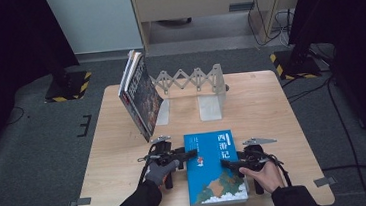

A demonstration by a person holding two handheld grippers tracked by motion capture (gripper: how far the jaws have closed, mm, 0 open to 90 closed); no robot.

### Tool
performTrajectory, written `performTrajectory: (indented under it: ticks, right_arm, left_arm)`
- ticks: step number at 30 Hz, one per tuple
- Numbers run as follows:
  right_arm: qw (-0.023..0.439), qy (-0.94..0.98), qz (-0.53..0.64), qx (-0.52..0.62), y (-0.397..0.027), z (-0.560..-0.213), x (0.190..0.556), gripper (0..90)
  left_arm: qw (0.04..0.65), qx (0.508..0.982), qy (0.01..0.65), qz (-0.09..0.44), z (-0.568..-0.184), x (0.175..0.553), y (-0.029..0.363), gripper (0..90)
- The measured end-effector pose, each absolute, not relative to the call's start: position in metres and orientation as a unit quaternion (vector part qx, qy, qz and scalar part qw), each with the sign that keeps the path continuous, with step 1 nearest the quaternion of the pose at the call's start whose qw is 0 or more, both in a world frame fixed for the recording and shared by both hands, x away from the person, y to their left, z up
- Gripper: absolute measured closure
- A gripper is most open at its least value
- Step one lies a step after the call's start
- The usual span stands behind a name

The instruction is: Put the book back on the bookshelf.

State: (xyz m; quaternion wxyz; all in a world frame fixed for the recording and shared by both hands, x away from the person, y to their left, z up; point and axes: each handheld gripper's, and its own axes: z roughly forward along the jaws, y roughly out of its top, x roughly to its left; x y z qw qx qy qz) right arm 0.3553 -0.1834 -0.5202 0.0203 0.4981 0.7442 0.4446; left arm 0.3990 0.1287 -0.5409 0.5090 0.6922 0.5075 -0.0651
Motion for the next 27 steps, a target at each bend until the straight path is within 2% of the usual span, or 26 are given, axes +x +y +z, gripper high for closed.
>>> performTrajectory:
  ticks: [4,5,8,17,24,27]
  right_arm:
    - [0.021,0.745,0.444,0.498,-0.183,-0.52,0.356,18.9]
    - [0.021,0.745,0.443,0.498,-0.183,-0.52,0.355,18.9]
    - [0.024,0.749,0.442,0.493,-0.182,-0.52,0.356,18.9]
    - [0.024,0.749,0.443,0.491,-0.182,-0.52,0.356,19.0]
    - [0.022,0.753,0.443,0.487,-0.182,-0.52,0.356,19.4]
    - [0.016,0.753,0.442,0.487,-0.184,-0.519,0.357,19.9]
  left_arm:
    - [0.514,0.689,0.505,-0.074,-0.543,0.399,0.128,23.4]
    - [0.521,0.683,0.504,-0.091,-0.545,0.399,0.124,24.4]
    - [0.531,0.691,0.483,-0.084,-0.547,0.399,0.113,18.1]
    - [0.52,0.701,0.481,-0.079,-0.544,0.398,0.109,15.5]
    - [0.511,0.698,0.489,-0.111,-0.54,0.398,0.113,25.3]
    - [0.521,0.697,0.479,-0.119,-0.531,0.4,0.116,36.0]
